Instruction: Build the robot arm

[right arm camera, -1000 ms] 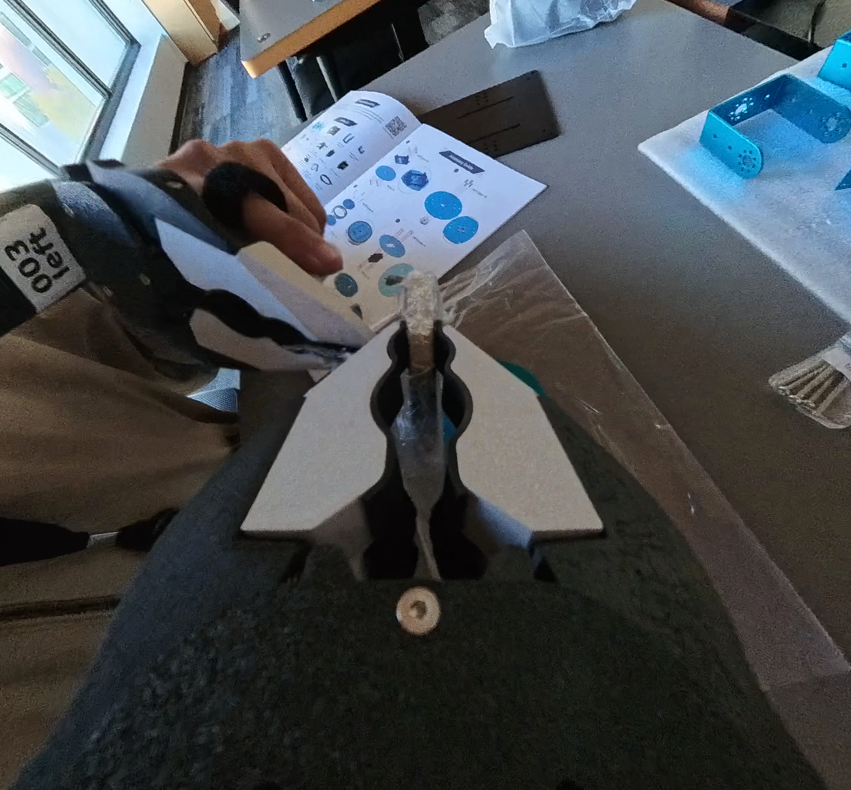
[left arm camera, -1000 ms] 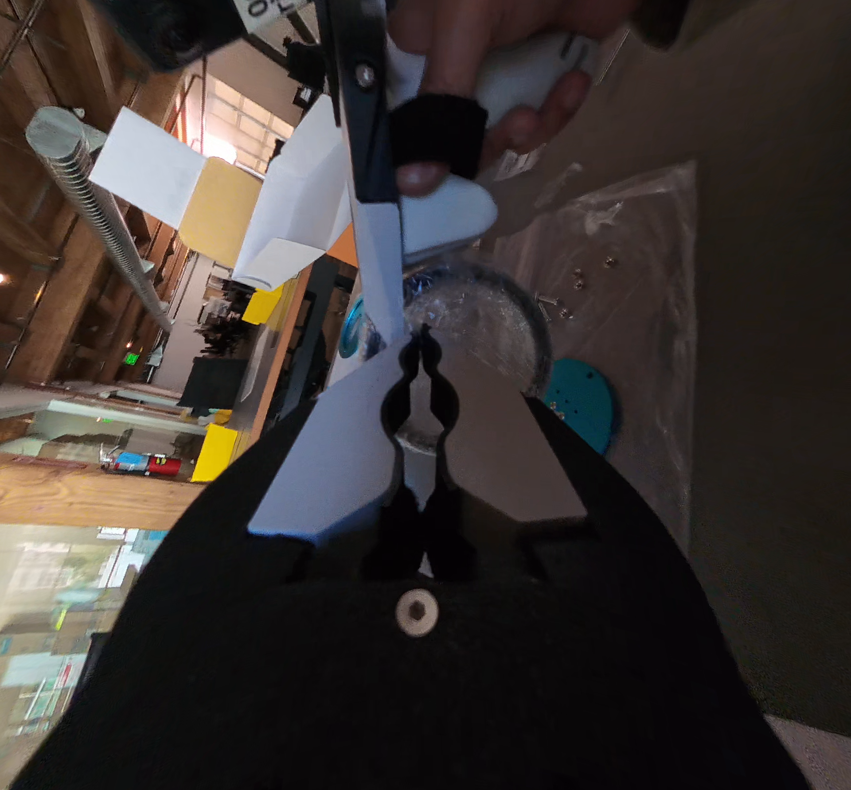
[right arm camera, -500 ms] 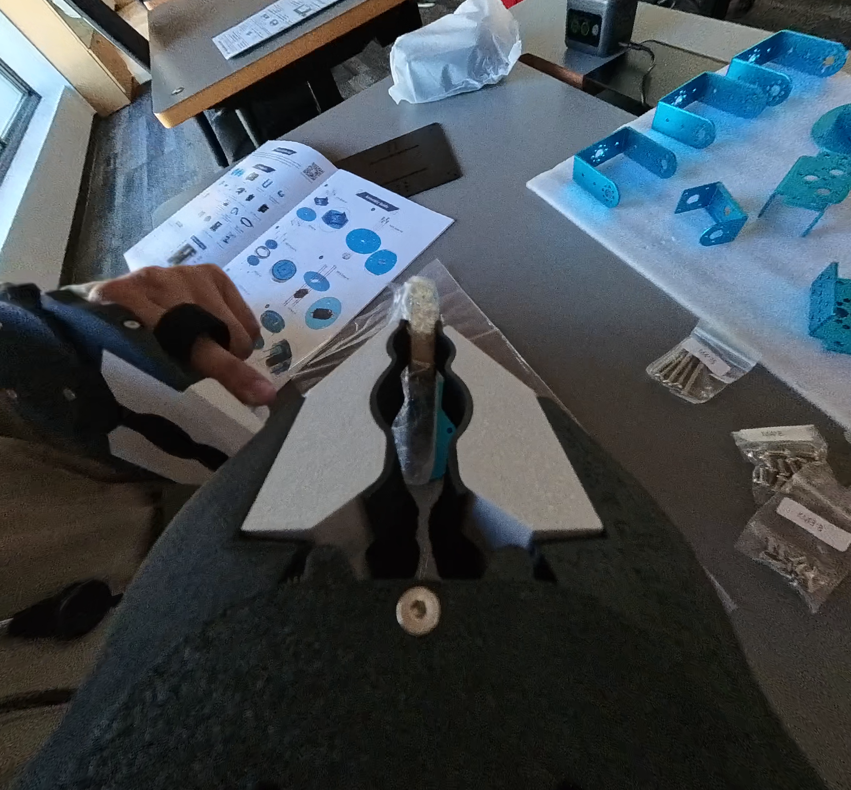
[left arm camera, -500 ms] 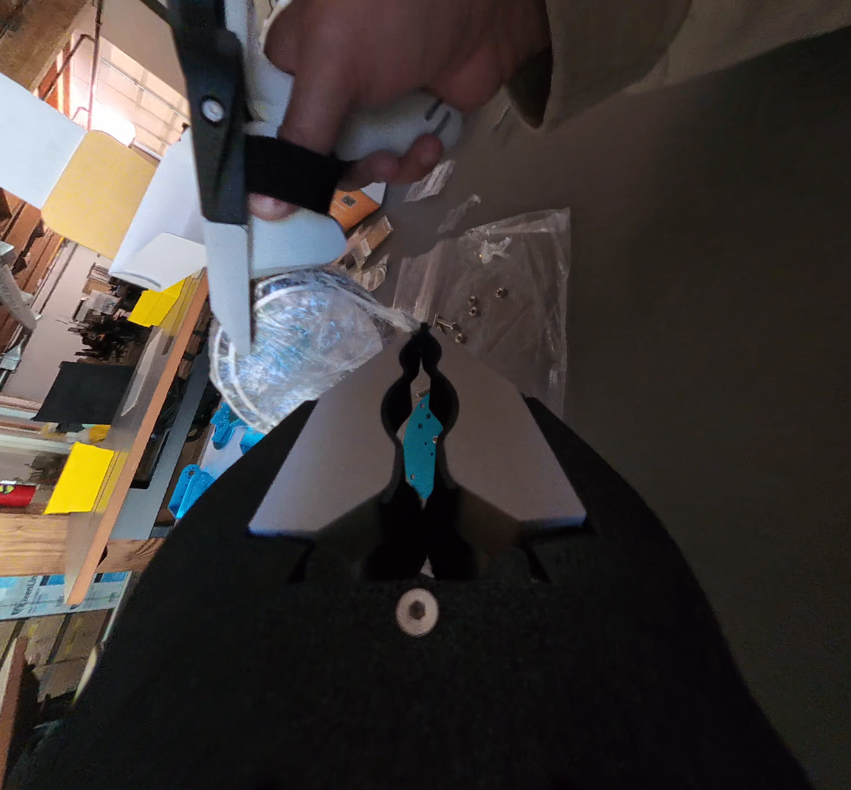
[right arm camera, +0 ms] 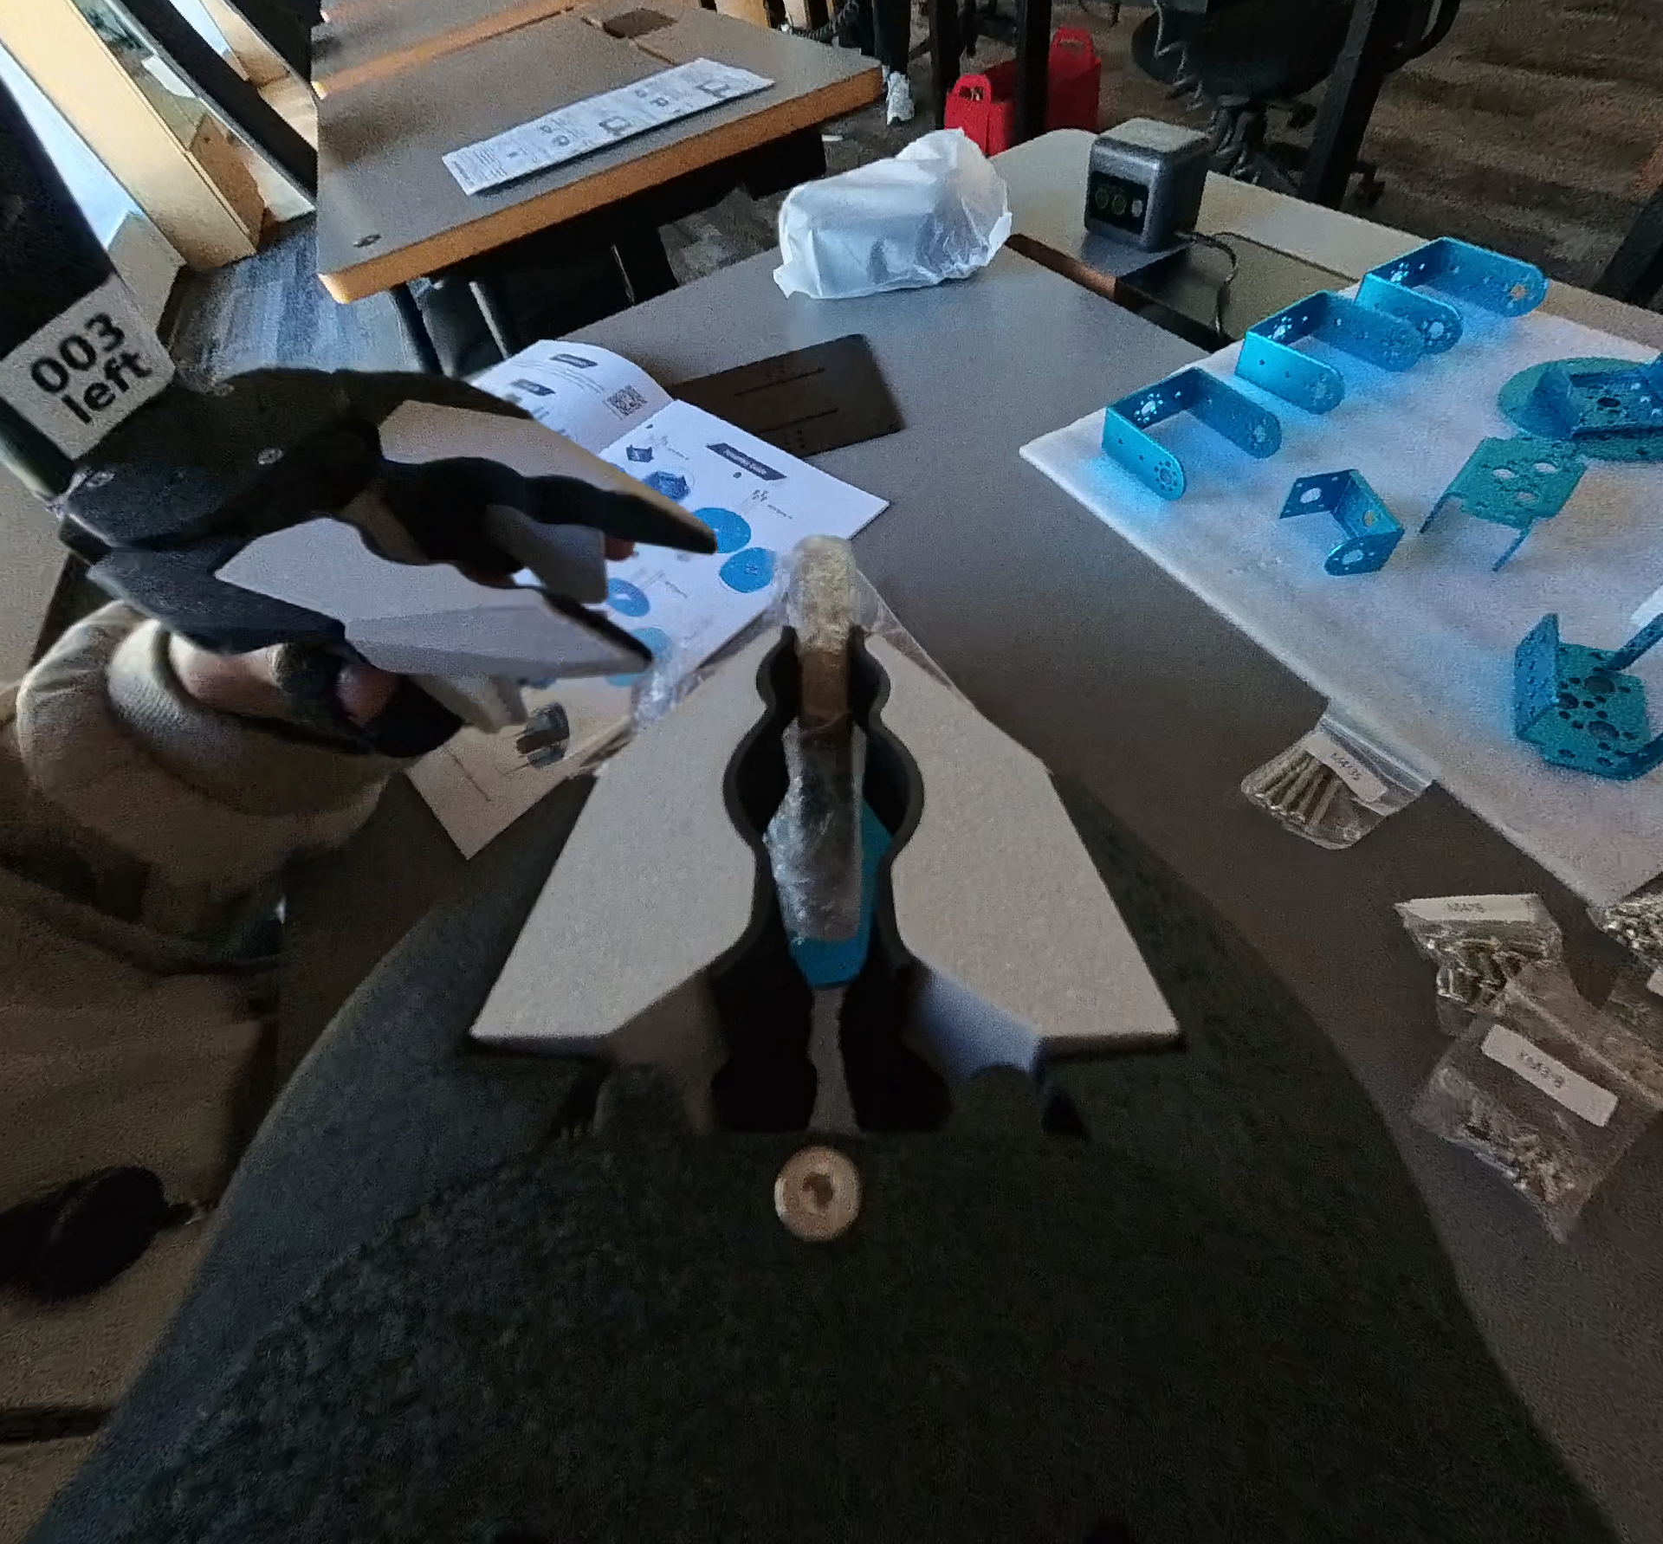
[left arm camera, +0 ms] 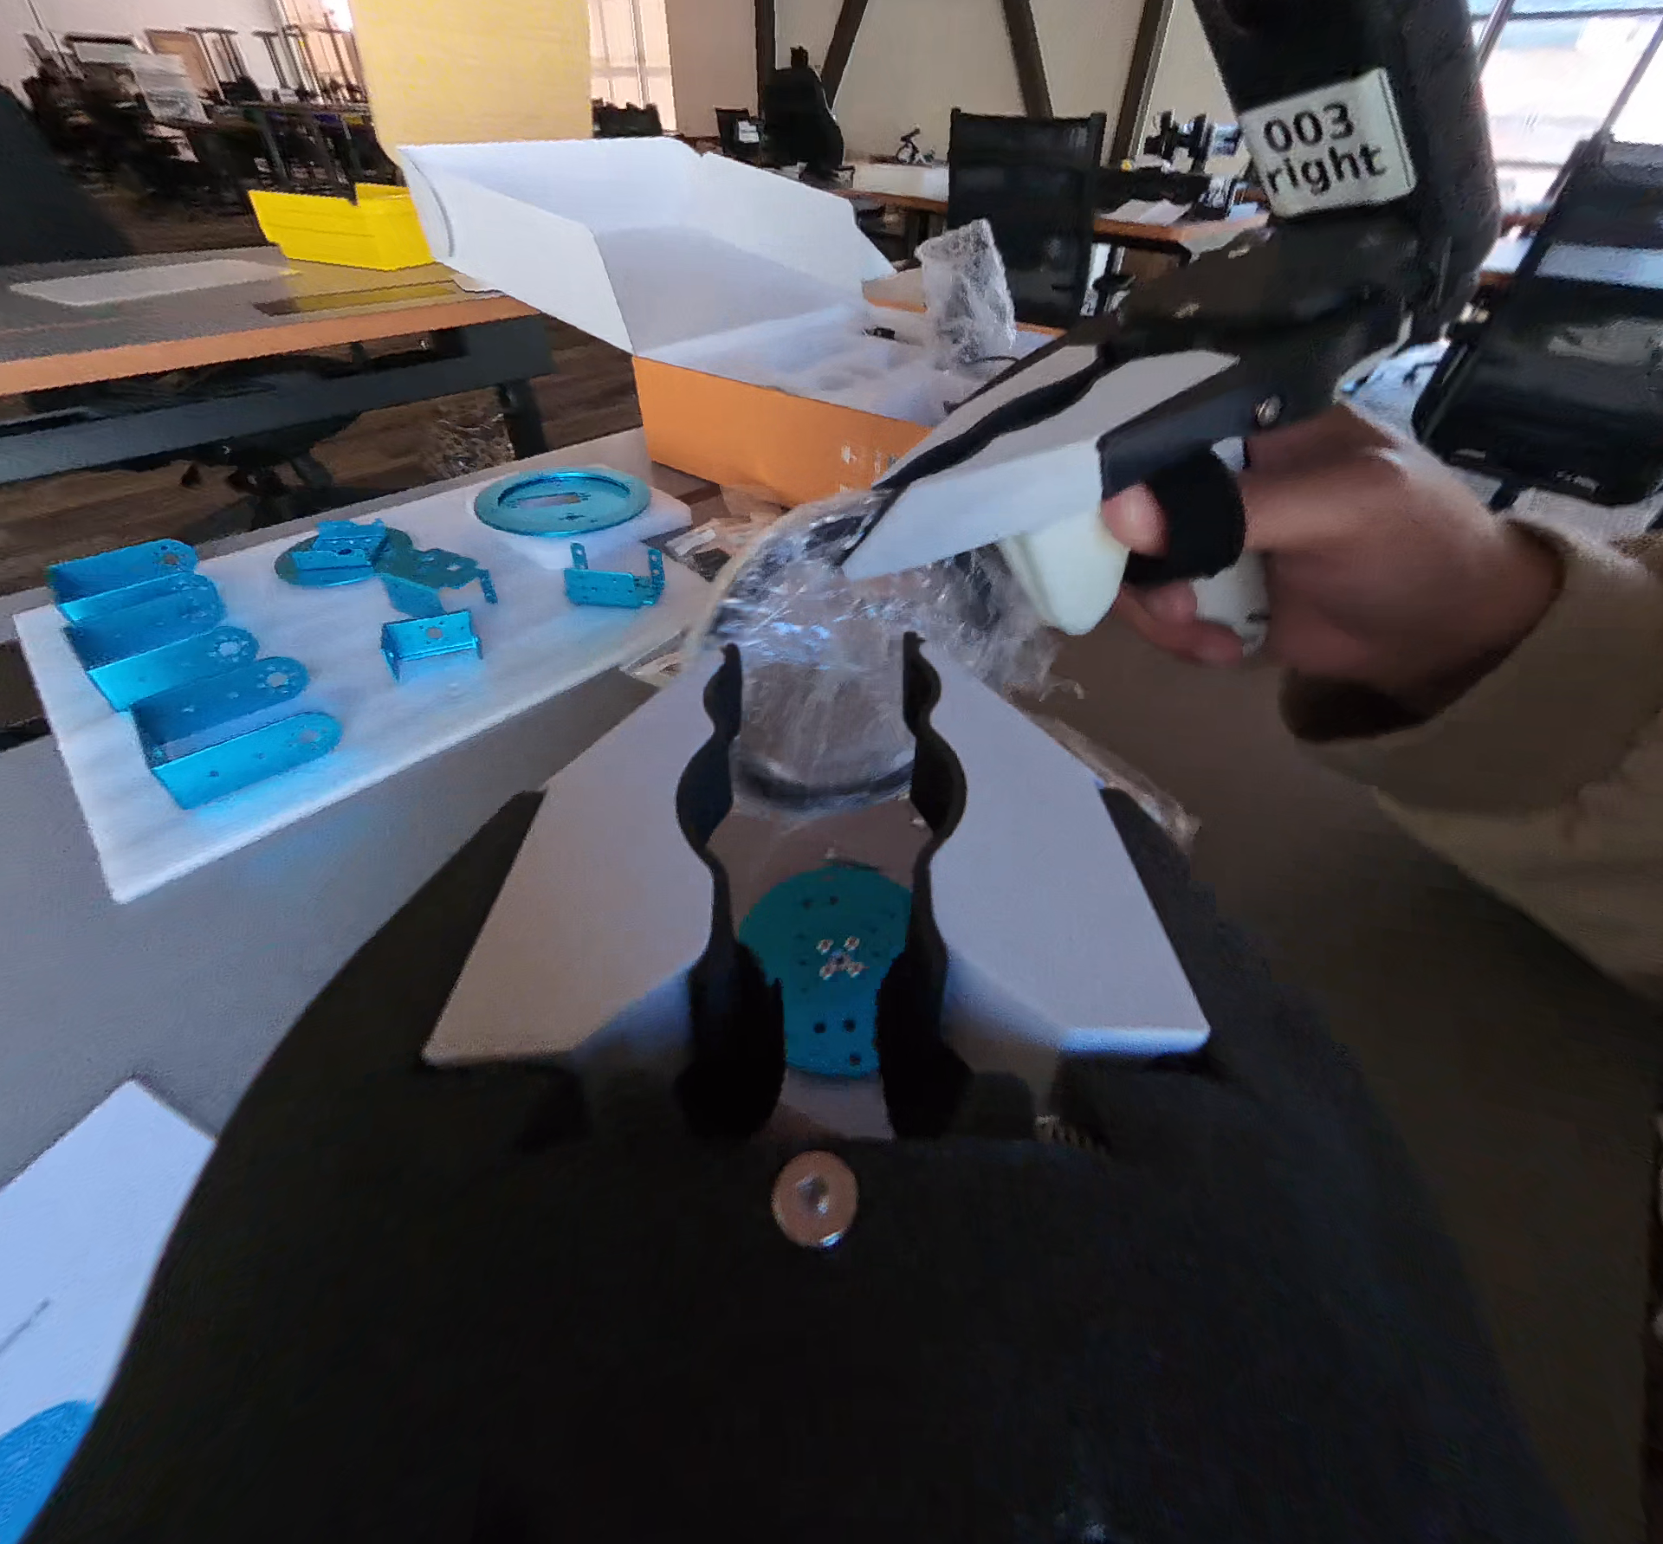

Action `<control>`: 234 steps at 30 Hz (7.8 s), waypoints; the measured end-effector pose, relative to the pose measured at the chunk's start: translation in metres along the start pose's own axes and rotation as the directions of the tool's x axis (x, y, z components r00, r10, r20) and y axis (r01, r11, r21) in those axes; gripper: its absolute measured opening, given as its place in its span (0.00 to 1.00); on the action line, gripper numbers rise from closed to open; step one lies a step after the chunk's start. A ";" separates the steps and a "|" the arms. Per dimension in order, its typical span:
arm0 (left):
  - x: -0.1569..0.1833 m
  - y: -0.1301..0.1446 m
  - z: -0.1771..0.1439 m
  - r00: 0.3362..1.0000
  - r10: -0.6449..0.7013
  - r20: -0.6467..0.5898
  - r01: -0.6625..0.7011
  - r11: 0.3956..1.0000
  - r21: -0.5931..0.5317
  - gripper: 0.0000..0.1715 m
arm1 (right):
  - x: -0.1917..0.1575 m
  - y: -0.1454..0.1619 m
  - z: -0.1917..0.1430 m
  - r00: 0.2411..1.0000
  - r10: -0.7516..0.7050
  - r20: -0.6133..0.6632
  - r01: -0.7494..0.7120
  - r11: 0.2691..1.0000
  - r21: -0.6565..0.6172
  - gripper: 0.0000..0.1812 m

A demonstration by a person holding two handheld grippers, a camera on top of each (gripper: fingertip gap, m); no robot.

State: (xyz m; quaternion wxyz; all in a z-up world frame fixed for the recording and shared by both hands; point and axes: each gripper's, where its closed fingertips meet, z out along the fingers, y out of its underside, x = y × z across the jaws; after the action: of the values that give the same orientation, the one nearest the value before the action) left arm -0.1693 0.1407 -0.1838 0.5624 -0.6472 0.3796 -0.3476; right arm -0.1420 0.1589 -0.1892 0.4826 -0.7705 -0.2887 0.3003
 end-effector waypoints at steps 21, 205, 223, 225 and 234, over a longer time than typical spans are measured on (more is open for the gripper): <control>-0.010 0.009 0.021 0.926 0.072 0.371 -0.072 0.997 -0.013 0.16 | -0.028 -0.006 0.010 0.979 0.189 0.079 -0.199 0.967 0.157 0.06; -0.021 0.011 -0.022 0.716 -0.627 -0.308 0.628 0.771 -0.110 0.05 | -0.036 0.027 0.034 0.299 -0.949 -0.097 0.926 0.313 -0.211 0.00; 0.003 0.015 -0.021 0.765 -0.526 -0.371 0.545 0.836 -0.062 0.06 | -0.025 -0.008 0.003 0.710 -0.667 -0.228 0.689 0.725 0.025 0.00; 0.013 0.017 -0.014 0.773 -0.514 -0.372 0.531 0.845 -0.063 0.06 | -0.021 -0.013 0.001 0.772 -0.582 -0.256 0.618 0.782 0.085 0.00; 0.002 0.011 -0.021 0.752 -0.533 -0.387 0.581 0.814 0.008 0.06 | -0.025 0.000 -0.002 0.956 -0.293 0.017 0.286 0.943 0.169 0.00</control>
State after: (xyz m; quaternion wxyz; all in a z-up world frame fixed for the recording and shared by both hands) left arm -0.1877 0.1286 -0.1921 0.3920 -0.6167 0.2442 -0.6374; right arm -0.1570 0.1397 -0.1841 0.5774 -0.6707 -0.3830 0.2648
